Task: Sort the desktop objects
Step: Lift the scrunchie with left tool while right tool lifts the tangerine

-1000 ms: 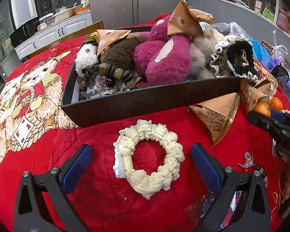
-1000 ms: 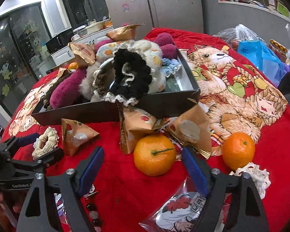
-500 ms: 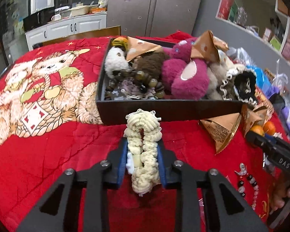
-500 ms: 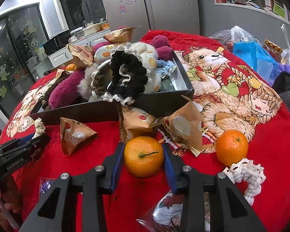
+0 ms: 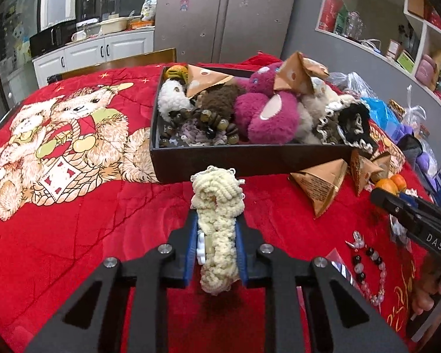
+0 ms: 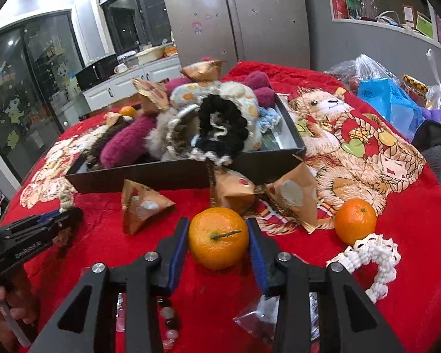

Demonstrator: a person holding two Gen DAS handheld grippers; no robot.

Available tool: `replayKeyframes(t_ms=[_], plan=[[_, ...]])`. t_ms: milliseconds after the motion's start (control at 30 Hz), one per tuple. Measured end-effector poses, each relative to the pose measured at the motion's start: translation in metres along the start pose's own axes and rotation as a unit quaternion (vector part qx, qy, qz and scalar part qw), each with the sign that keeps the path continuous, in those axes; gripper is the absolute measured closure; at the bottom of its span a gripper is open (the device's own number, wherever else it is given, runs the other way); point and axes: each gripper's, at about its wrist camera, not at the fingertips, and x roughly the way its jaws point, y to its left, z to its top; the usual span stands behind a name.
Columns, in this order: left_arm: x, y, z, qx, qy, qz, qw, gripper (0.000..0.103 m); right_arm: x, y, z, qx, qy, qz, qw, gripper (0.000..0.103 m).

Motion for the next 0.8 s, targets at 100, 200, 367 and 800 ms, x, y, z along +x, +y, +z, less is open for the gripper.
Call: replayKeyframes(t_ms=[100, 200, 367, 800], plan=[[-0.005, -0.006, -0.002, 0.011, -0.005, 0.007, 0.9999, 0.08, -0.004, 0.006, -0.003, -0.004, -0.003, -0.009, 1.0, 0.064], [-0.008, -0.011, -0.002, 0.019, -0.01, 0.013, 0.9997, 0.08, -0.005, 0.012, -0.004, -0.012, -0.005, -0.032, 0.999, 0.064], [-0.009, -0.009, -0.003, 0.003, -0.005, 0.022, 0.9997, 0.08, -0.012, 0.025, -0.006, -0.028, -0.014, -0.038, 0.999, 0.064], [-0.021, -0.018, -0.004, 0.007, -0.015, 0.007, 0.9998, 0.079, -0.022, 0.037, -0.006, -0.03, -0.027, -0.023, 0.999, 0.064]])
